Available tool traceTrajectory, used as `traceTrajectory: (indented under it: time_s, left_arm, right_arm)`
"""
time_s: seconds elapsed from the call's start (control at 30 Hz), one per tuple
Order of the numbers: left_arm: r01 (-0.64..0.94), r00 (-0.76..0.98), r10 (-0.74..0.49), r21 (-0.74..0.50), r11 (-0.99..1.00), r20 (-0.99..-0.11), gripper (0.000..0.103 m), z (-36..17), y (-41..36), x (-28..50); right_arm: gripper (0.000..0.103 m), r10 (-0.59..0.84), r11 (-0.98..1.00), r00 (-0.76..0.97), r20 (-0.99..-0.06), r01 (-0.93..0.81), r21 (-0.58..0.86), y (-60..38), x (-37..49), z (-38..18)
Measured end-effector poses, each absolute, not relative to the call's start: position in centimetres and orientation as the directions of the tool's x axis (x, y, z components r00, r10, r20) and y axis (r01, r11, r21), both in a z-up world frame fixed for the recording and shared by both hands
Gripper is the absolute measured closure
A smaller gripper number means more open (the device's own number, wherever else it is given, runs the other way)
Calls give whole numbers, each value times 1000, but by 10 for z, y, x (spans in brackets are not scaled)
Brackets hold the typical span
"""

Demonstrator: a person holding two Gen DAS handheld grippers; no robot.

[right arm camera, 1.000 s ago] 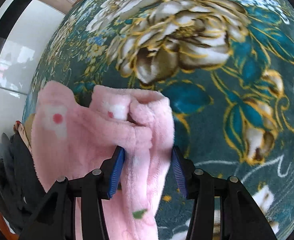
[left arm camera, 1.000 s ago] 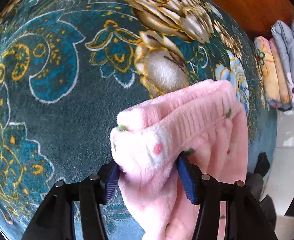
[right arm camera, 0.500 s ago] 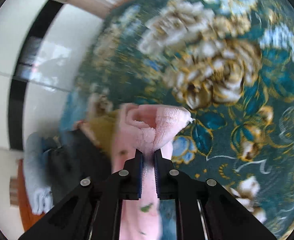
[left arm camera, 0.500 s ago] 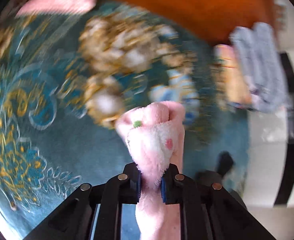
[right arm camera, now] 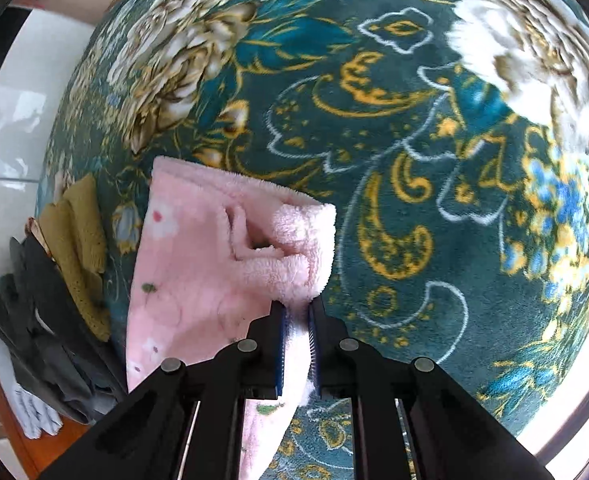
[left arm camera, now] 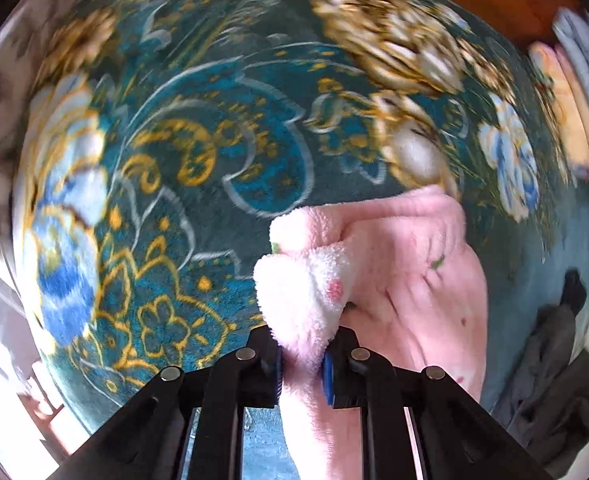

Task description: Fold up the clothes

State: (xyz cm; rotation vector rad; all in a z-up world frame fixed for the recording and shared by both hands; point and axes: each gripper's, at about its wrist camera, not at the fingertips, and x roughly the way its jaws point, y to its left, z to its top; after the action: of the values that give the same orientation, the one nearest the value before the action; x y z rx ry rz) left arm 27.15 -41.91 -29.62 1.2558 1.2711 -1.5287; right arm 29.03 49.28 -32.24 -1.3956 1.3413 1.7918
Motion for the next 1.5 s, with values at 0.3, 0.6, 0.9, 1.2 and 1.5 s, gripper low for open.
traceTrajectory:
  time_s: [0.3,0.6,0.9,1.2,1.5]
  left_arm:
    - [967,-156,118,-176,-186,-981,71,-294,-413,274]
    - [963,-119,66,-131,-236,-991,64,-250,-369,266]
    - [666,-97,78,-123,-735,-992,52,-218,-138,174]
    - [406,82,251,-198,-892,-965,50,-255,66,161]
    - [282,170,247,-194,-940,-954,50,-260,130,169]
  right_arm:
    - [90,-173,-451,-309,-935,-820,354,487,271,-323]
    - [59,-199,-466,-325,-924,-799,381,493,277,-316]
    - [59,-291,-638,-365,-884,-614,464,501,246,-310]
    - [59,-451,-733,-190,-872,-479,483,520,195,-360]
    - [60,-552,-664,-217,-805,-469,582,528,180,-379]
